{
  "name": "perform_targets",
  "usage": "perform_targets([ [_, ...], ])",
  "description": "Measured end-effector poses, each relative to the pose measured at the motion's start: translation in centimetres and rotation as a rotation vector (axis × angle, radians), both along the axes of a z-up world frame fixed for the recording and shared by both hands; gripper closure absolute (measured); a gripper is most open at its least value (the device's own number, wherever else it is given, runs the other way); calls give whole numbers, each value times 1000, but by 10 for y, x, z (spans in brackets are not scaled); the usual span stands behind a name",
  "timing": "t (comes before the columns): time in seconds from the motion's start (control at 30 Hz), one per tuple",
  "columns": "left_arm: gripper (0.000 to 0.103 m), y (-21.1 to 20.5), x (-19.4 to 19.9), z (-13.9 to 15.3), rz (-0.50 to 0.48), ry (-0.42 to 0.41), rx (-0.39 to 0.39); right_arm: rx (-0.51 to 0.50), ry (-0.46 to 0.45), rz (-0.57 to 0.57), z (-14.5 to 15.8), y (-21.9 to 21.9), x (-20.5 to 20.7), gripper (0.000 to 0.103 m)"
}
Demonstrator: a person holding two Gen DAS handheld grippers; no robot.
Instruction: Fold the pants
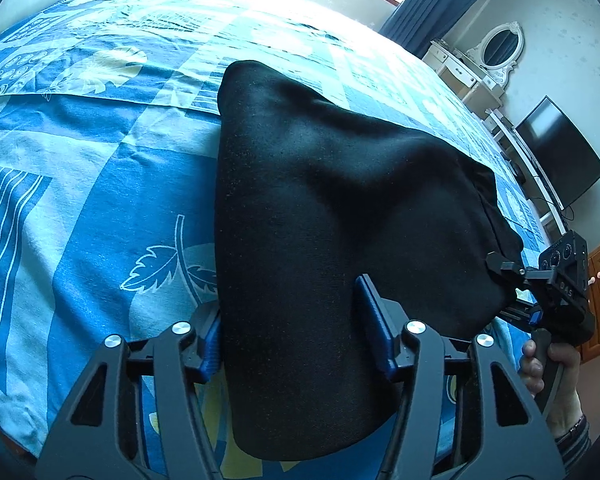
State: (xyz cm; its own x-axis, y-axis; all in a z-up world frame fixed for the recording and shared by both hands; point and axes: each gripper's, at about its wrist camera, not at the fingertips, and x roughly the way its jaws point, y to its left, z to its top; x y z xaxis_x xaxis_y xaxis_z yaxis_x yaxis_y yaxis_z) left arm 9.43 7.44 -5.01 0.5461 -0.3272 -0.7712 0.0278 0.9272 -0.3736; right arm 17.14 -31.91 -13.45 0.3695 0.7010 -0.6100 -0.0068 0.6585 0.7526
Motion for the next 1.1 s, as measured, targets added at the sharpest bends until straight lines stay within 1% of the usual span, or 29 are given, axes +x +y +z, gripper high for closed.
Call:
perform_targets([
  [0.1,56,-1,-3,4,-8,-11,17,30,4,-8,1,-3,-3,60],
  [0.2,60,2,-4,6,-4,-3,4,26,1,-10,5,-5,-8,61],
  [0.37,62,4,-10,11,-8,3,8,36,13,-18,7,-6,-13,61],
  [0.5,62,3,-16,11,-16,8,6,34,16,-15,10,-6,-16,61],
  [0.63,62,1,-16,10,-19,-2,27,29,22,-19,5,-8,-14,61],
  [0.93,62,-2,-16,8,-17,-6,37,54,30,-24,-3,-10,-12,61],
  [1.07,60,-4,-18,8,-16,-13,47,70,33,-20,-7,-13,-11,60],
  [1.1,58,-4,-18,7,-16,-15,50,76,34,-19,-8,-14,-11,59],
])
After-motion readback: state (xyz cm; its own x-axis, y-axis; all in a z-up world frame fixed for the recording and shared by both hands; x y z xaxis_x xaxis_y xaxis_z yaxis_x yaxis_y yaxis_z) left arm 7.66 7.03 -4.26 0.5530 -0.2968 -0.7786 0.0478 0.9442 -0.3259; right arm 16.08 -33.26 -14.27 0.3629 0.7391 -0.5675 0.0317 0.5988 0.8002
